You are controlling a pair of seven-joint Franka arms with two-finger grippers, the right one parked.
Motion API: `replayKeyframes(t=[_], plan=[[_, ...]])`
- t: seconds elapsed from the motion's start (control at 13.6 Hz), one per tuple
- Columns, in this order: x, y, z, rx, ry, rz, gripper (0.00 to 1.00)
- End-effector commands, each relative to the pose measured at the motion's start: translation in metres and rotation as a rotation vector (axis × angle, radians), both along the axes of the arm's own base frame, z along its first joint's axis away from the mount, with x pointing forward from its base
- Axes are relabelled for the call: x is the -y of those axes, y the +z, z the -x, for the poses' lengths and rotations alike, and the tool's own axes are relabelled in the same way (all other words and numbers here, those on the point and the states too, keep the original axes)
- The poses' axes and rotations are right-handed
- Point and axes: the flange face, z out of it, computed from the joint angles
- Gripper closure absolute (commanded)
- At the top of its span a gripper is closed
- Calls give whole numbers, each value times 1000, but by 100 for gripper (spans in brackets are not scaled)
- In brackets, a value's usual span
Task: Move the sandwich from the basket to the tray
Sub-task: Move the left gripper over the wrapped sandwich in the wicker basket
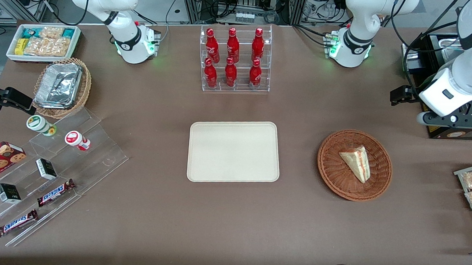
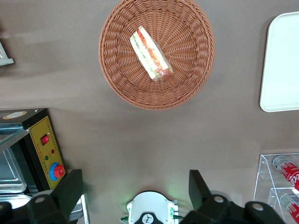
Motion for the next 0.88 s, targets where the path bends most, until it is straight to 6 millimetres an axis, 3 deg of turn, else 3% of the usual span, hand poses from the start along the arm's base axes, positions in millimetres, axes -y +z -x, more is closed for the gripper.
replayKeyframes(t=[0.0, 0.15, 0.29, 0.81], plan=[[1, 12, 9, 4, -11, 2, 0], [4, 9, 7, 10, -13, 4, 0], [6, -15, 4, 23, -19, 4, 0], [11, -147, 0, 122, -43, 18, 0]])
